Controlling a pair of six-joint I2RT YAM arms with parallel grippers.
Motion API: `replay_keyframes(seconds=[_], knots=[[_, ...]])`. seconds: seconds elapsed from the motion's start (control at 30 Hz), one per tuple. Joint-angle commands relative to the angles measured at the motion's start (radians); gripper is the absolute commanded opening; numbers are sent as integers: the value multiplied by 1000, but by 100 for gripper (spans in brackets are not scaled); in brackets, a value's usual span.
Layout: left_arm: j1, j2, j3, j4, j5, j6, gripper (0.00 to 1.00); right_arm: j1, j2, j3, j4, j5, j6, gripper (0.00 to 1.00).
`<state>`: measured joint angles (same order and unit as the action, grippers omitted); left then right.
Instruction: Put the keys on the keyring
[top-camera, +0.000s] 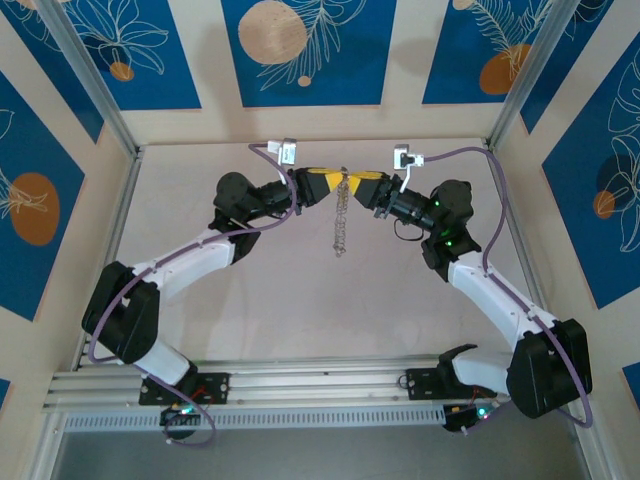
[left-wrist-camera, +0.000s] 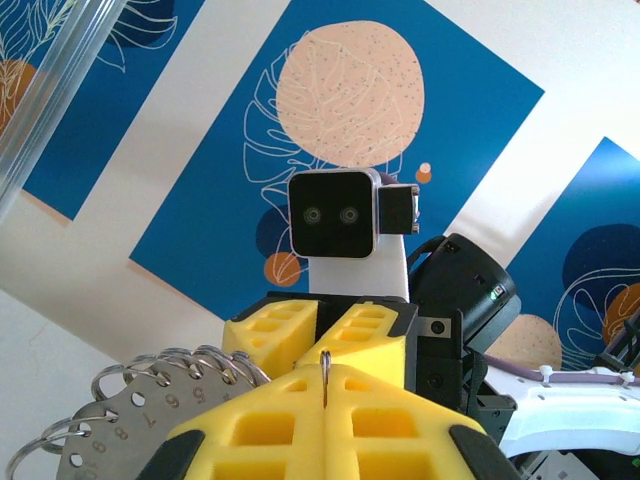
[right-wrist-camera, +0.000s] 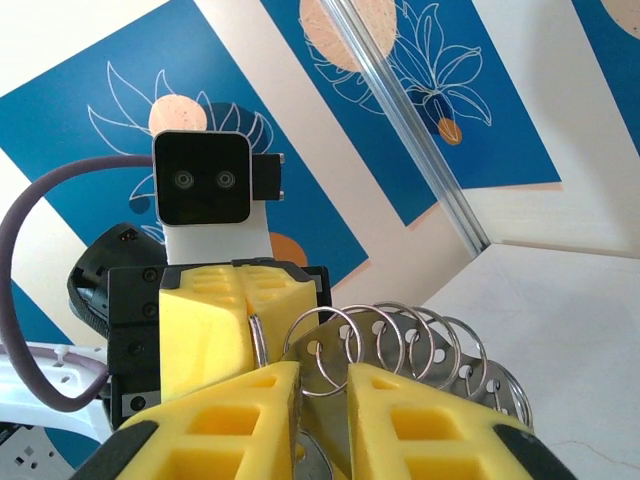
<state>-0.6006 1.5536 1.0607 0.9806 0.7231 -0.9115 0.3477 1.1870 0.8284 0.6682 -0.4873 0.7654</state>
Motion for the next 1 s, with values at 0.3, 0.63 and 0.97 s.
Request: replay_keyframes(seconds=[0.3, 0.63, 0.97], knots=[[-18, 10, 10, 34, -1, -6, 0, 16, -91, -60, 18, 27, -20, 12], [-20, 6, 10, 33, 2, -7, 0, 34, -41, -16, 20, 28, -29, 18], [-22, 6, 9, 29, 10, -4, 0, 24, -3, 20, 31, 29, -30, 18]])
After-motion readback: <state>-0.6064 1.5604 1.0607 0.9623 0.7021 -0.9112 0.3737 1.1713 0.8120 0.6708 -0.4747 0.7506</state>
